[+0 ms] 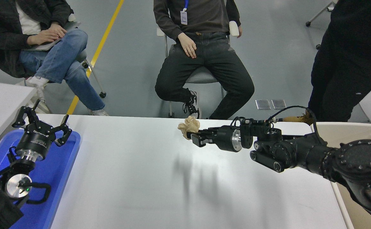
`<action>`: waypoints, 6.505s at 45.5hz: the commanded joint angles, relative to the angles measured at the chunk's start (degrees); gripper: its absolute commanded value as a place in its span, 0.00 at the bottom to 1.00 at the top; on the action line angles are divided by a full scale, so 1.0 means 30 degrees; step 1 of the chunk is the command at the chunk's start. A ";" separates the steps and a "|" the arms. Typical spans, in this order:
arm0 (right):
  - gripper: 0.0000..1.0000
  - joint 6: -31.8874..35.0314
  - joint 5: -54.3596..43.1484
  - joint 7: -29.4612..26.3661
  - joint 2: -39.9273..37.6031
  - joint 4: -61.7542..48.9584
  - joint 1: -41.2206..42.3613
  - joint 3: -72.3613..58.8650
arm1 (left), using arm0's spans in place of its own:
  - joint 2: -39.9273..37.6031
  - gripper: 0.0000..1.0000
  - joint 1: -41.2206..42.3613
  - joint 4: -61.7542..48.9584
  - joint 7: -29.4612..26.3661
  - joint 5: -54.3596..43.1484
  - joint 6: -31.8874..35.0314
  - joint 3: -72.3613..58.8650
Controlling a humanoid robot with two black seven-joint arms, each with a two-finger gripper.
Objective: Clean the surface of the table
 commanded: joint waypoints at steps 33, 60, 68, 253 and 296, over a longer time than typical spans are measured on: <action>0.00 0.2303 1.0380 0.0207 -0.9201 -0.2540 0.0797 0.4352 | -0.0004 1.00 -0.0001 0.0000 0.0000 0.0001 0.0000 -0.0001; 0.00 0.4912 1.5919 0.0119 -1.1868 -0.8901 -0.3919 0.4498 | -0.0004 1.00 -0.0001 0.0000 0.0000 0.0001 0.0000 -0.0001; 0.00 0.4736 1.6008 0.0031 -1.2191 -0.9514 -0.5354 0.4850 | -0.0004 1.00 -0.0001 0.0000 0.0000 0.0001 0.0000 -0.0001; 0.99 0.5614 1.9172 -0.7148 -0.8677 0.0826 -0.7874 2.4801 | -0.0004 1.00 -0.0001 0.0000 0.0000 0.0001 0.0000 -0.0001; 0.99 0.6494 1.5334 -0.2196 -0.3901 0.0240 -1.3705 2.4069 | -0.0004 1.00 -0.0001 0.0000 0.0000 0.0001 0.0000 0.0028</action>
